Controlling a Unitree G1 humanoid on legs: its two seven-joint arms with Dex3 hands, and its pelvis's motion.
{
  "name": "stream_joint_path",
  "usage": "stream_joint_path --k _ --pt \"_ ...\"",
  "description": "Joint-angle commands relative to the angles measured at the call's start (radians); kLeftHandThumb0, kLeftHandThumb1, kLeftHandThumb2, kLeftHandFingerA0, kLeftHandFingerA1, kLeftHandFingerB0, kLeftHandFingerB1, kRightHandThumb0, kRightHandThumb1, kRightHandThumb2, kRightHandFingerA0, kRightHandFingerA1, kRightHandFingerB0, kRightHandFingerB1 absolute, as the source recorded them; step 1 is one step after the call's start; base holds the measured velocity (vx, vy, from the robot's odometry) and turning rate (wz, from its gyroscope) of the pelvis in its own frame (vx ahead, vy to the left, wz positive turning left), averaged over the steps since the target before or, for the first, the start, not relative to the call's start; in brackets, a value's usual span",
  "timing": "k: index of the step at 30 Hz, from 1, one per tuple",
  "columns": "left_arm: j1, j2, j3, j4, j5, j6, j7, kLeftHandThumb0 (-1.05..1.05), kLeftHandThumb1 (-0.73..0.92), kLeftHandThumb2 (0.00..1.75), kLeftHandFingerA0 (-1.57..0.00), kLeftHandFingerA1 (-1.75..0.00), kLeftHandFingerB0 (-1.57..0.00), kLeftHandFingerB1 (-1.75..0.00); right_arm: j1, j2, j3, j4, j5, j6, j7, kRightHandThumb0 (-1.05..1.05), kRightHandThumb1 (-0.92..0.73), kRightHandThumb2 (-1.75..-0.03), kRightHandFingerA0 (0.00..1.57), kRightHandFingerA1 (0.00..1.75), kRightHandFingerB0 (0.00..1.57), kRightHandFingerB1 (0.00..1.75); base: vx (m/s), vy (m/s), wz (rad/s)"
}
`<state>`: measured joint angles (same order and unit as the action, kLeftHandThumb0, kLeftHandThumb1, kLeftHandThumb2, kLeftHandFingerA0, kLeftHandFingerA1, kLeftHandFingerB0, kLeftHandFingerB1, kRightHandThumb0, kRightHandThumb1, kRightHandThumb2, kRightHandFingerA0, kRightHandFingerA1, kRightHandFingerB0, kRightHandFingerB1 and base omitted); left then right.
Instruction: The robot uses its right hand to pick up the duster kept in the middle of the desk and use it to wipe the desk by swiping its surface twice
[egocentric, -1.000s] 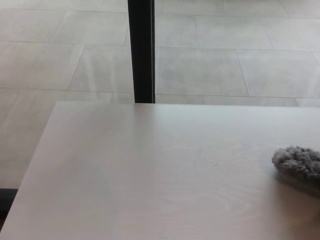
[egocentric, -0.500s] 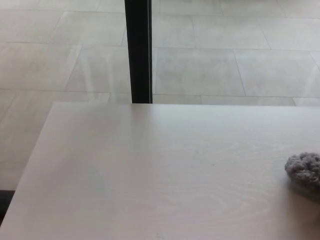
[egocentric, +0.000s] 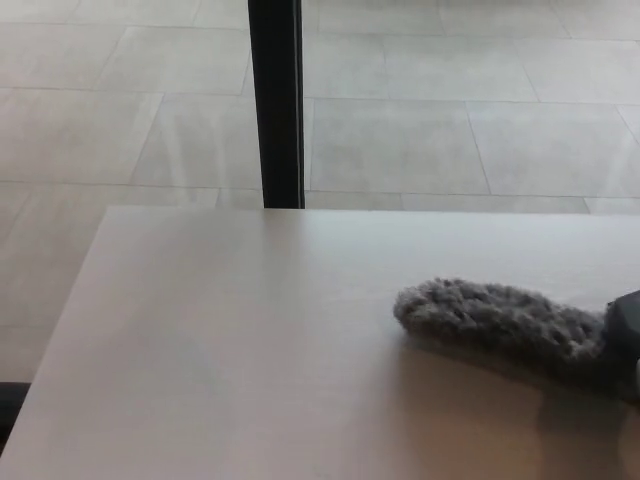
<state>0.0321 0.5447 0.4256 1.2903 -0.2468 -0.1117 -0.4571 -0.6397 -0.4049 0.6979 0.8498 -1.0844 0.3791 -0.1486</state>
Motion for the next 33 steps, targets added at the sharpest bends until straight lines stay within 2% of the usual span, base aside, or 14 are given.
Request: stream_joint_path --k 1,3,4,10,11,12,16,18,19,26,28,29,30,33 --pt "0.004 0.009 -0.007 0.001 0.016 -0.026 0.011 -0.56 0.81 0.64 -0.36 -0.53 -0.47 -0.41 0.084 0.047 -0.028 -0.071 0.081 -0.103 -0.045 -0.43 -0.90 -0.70 0.94 1.75 0.69 1.49 0.00 0.000 0.00" --pt "0.005 0.015 -0.014 -0.001 0.024 -0.033 0.008 -0.54 0.66 1.08 -0.32 -0.61 -0.37 -0.57 0.096 0.048 -0.033 -0.096 0.086 -0.131 -0.055 -0.41 -0.86 -0.77 0.96 1.75 0.77 1.12 0.00 0.000 0.00" --pt "0.005 0.017 -0.014 -0.002 0.024 -0.035 0.007 -0.55 0.84 0.65 -0.36 -0.55 -0.47 -0.41 0.100 0.047 -0.036 -0.105 0.088 -0.144 -0.059 -0.37 -0.80 -0.81 0.98 1.75 0.55 0.73 0.00 0.000 0.00" --pt "-0.001 0.020 -0.014 0.000 0.022 -0.041 -0.003 -0.56 0.83 0.65 -0.34 -0.55 -0.46 -0.42 0.156 0.016 0.000 -0.207 0.063 -0.238 -0.126 -0.39 -0.75 -0.91 0.94 1.75 0.75 1.49 0.00 0.000 0.00" --pt "-0.002 0.021 -0.011 0.001 0.018 -0.036 -0.012 -0.55 0.65 1.08 -0.30 -0.61 -0.38 -0.58 0.162 0.012 0.012 -0.227 0.050 -0.234 -0.113 -0.39 -0.74 -0.94 0.94 1.75 0.71 1.62 0.00 0.000 0.00" --pt "-0.006 0.022 -0.011 0.002 0.018 -0.033 -0.015 -0.57 0.83 0.65 -0.36 -0.56 -0.46 -0.42 0.171 0.006 0.026 -0.258 0.037 -0.227 -0.089 -0.39 -0.74 -0.96 0.93 1.75 0.70 1.66 0.00 0.000 0.00" --pt "-0.017 0.029 -0.015 -0.001 0.022 -0.035 -0.003 -0.57 0.81 0.65 -0.35 -0.55 -0.47 -0.42 0.204 0.001 0.046 -0.340 0.058 -0.279 -0.078 -0.37 -0.65 -1.09 0.97 1.75 0.71 1.68 0.00 0.000 0.00" --pt "-0.020 0.033 -0.017 -0.002 0.023 -0.034 -0.016 -0.55 0.66 1.09 -0.32 -0.62 -0.38 -0.58 0.227 -0.006 0.061 -0.386 0.063 -0.337 -0.112 -0.36 -0.60 -1.12 0.99 1.75 0.77 1.62 0.00 0.000 0.00" --pt "-0.023 0.036 -0.021 -0.003 0.029 -0.040 -0.007 -0.56 0.84 0.66 -0.36 -0.57 -0.47 -0.43 0.238 0.001 0.071 -0.402 0.050 -0.330 -0.124 -0.36 -0.58 -1.15 1.00 1.75 0.76 1.62 0.00 0.000 0.00" --pt "-0.044 0.047 -0.019 0.000 0.026 -0.026 -0.004 -0.55 0.83 0.65 -0.37 -0.56 -0.47 -0.43 0.303 0.010 0.113 -0.535 0.054 -0.367 -0.085 -0.59 -0.55 -0.98 1.21 1.42 0.87 1.21 0.00 0.000 0.00" --pt "-0.050 0.048 -0.027 0.001 0.034 -0.025 0.003 -0.55 0.84 0.63 -0.40 -0.58 -0.48 -0.42 0.308 0.004 0.119 -0.559 0.042 -0.364 -0.081 -0.50 -0.71 -0.67 0.92 1.75 0.72 1.52 0.00 0.000 0.00" --pt "-0.053 0.048 -0.024 0.002 0.030 -0.023 0.000 -0.52 0.66 1.08 -0.37 -0.64 -0.39 -0.59 0.313 0.001 0.112 -0.571 0.064 -0.383 -0.072 -0.58 -0.56 -0.98 1.22 1.43 0.85 1.19 0.00 0.000 0.00" --pt "-0.053 0.050 -0.027 0.002 0.032 -0.025 0.001 -0.54 0.87 0.64 -0.39 -0.58 -0.47 -0.42 0.314 -0.007 0.117 -0.586 0.056 -0.383 -0.050 -0.53 -0.60 -1.02 1.20 1.39 0.87 1.19 0.00 0.000 0.00" --pt "-0.050 0.050 -0.027 0.001 0.030 -0.031 -0.001 -0.56 0.84 0.65 -0.39 -0.56 -0.49 -0.42 0.327 -0.029 0.107 -0.599 0.054 -0.403 -0.051 -0.34 -0.70 -0.90 0.91 1.75 0.74 1.16 0.00 0.000 0.00"
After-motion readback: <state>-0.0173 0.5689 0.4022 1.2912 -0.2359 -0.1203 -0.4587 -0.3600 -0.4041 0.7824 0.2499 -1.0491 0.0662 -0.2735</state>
